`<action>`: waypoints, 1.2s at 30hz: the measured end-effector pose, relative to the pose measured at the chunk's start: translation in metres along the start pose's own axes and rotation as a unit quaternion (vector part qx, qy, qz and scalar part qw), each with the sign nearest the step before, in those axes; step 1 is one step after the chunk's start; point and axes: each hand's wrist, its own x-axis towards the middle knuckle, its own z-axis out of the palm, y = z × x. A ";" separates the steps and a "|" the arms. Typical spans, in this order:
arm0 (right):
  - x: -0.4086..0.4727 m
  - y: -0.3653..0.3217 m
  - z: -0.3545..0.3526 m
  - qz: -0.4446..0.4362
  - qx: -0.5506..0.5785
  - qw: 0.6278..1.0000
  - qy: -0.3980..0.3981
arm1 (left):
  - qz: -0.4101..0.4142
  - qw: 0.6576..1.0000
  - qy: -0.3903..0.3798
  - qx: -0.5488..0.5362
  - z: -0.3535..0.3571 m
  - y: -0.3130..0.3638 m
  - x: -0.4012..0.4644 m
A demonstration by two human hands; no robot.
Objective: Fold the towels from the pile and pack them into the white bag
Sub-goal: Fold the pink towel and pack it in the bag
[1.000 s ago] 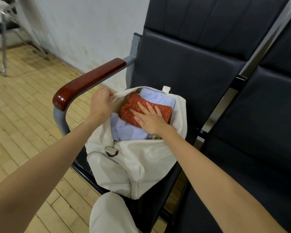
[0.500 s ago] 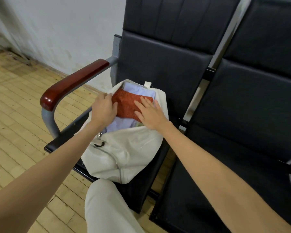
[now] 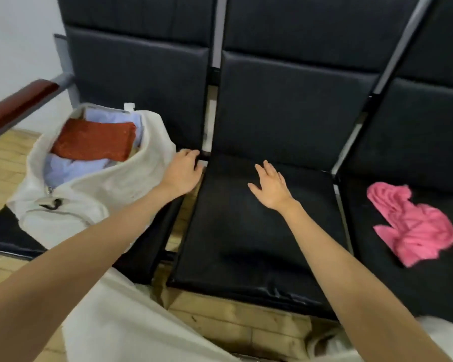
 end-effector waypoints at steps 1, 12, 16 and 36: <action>-0.011 0.019 0.002 0.020 0.006 1.000 -0.002 | 0.004 1.000 -0.018 -0.003 0.015 0.013 -0.001; -0.127 0.250 0.002 0.255 0.072 0.964 -0.007 | 0.113 0.976 -0.180 0.043 0.157 0.175 -0.022; -0.161 0.305 0.000 0.350 0.107 0.931 -0.006 | 0.185 0.953 -0.225 0.089 0.187 0.227 -0.019; -0.197 0.395 -0.011 0.326 0.192 0.925 0.031 | 0.291 0.881 -0.342 0.148 0.323 0.353 0.030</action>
